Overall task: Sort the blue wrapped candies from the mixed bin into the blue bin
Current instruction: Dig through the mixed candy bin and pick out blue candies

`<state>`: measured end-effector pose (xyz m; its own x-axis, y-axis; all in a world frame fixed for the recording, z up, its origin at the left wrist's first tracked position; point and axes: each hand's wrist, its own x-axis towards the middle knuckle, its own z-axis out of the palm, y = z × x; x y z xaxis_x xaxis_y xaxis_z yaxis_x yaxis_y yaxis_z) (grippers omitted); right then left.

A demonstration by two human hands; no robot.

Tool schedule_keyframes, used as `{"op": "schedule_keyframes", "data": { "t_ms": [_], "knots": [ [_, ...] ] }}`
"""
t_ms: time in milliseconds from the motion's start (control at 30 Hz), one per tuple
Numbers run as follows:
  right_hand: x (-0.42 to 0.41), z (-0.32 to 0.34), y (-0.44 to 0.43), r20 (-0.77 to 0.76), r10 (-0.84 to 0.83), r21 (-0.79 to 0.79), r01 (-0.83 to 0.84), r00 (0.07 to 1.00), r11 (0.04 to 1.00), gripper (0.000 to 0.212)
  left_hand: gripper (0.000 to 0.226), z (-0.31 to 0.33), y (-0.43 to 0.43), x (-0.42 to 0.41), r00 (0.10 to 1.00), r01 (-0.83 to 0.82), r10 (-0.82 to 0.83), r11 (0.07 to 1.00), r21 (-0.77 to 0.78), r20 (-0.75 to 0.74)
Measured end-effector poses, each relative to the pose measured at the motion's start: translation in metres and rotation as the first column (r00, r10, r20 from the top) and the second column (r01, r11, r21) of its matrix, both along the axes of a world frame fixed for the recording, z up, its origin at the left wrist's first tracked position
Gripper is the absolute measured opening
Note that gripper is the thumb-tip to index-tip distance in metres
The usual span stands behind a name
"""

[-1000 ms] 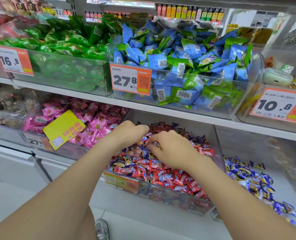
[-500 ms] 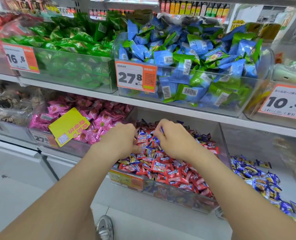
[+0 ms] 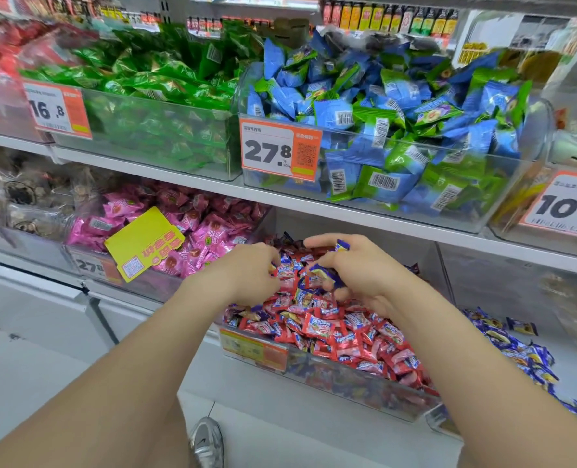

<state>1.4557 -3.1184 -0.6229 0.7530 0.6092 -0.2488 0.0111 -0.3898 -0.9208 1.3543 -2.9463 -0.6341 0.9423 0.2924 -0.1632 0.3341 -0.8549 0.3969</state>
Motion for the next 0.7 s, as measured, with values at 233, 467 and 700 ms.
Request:
{"op": "schedule_keyframes", "data": {
  "t_ms": [233, 467, 700],
  "knots": [
    [0.006, -0.003, -0.014, 0.338, 0.153, -0.26, -0.064, 0.929, 0.964, 0.032, 0.044, -0.007, -0.013, 0.015, 0.978, -0.106, 0.128, 0.985, -0.138, 0.166],
    [0.005, -0.015, -0.018, 0.55, 0.528, -0.653, -0.062, 0.647, 0.755, 0.031, 0.047, -0.012, -0.014, 0.026, 0.994, 0.105, -0.104, 0.994, -0.022, 0.02],
    [0.017, -0.013, -0.027, 0.575, 0.479, -0.634, -0.007, 0.663, 0.773, 0.033, 0.038, -0.019, -0.013, 0.038, 0.992, 0.121, -0.121, 0.993, 0.005, 0.019]
  ]
}}
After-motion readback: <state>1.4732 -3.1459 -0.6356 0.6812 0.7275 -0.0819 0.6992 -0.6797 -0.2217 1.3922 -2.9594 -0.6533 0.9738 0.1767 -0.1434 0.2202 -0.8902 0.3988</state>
